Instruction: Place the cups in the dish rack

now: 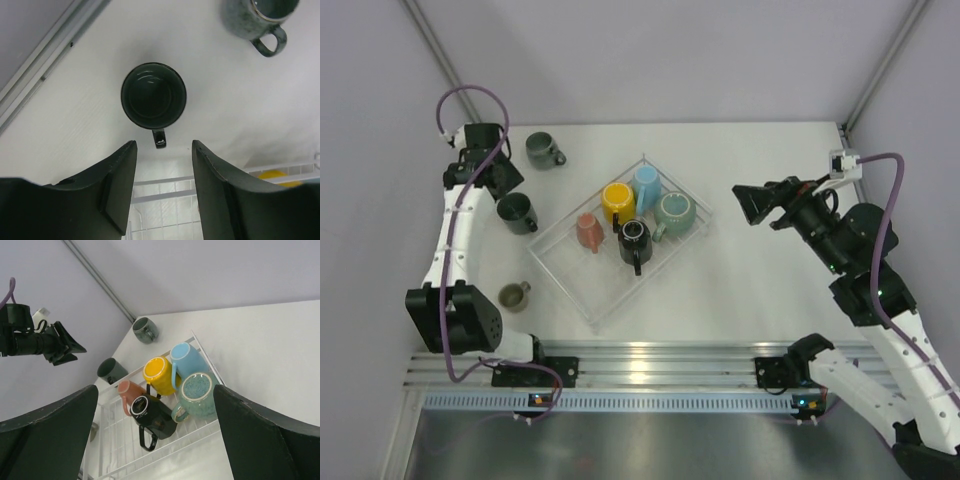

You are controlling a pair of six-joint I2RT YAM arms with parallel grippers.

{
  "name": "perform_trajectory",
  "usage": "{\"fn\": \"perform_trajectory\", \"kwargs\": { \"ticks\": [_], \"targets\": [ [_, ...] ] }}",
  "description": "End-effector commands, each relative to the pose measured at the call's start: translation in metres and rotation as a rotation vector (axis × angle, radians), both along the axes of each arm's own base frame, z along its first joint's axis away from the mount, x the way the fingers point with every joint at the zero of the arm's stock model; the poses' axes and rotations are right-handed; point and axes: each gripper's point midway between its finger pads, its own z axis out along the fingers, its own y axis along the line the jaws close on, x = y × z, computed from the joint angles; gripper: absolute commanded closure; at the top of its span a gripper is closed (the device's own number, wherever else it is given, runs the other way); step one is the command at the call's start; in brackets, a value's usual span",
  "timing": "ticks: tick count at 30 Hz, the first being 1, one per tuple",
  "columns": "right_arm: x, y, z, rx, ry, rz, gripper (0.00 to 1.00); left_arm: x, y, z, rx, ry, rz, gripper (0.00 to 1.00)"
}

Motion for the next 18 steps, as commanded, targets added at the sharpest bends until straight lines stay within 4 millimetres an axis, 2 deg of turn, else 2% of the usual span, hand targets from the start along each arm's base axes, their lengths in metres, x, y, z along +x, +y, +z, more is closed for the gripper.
{"fn": "perform_trajectory", "kwargs": {
  "ticks": [1,2,5,12,13,18],
  "targets": [
    [-0.010,0.000,0.017,0.012,-0.064,0.013,0.01,-0.010,0.013,-0.003,-0.074,0.007,0.026,0.46],
    [-0.011,-0.001,0.017,0.011,-0.065,0.013,0.01,-0.012,0.022,-0.007,-0.089,0.010,0.052,0.46],
    [-0.014,-0.002,0.022,0.013,-0.079,0.016,0.01,-0.014,0.027,-0.021,-0.135,0.038,0.063,0.46],
    [-0.018,-0.004,0.025,0.012,-0.091,0.013,0.01,-0.015,0.037,-0.048,-0.090,0.128,0.077,0.46],
    [-0.019,-0.004,0.025,0.013,-0.092,0.015,0.01,-0.013,0.038,-0.056,-0.101,0.144,0.093,0.46],
    [-0.020,-0.004,0.028,0.013,-0.101,0.016,0.01,-0.006,0.038,-0.068,-0.142,0.156,0.133,0.46]
  ]
}}
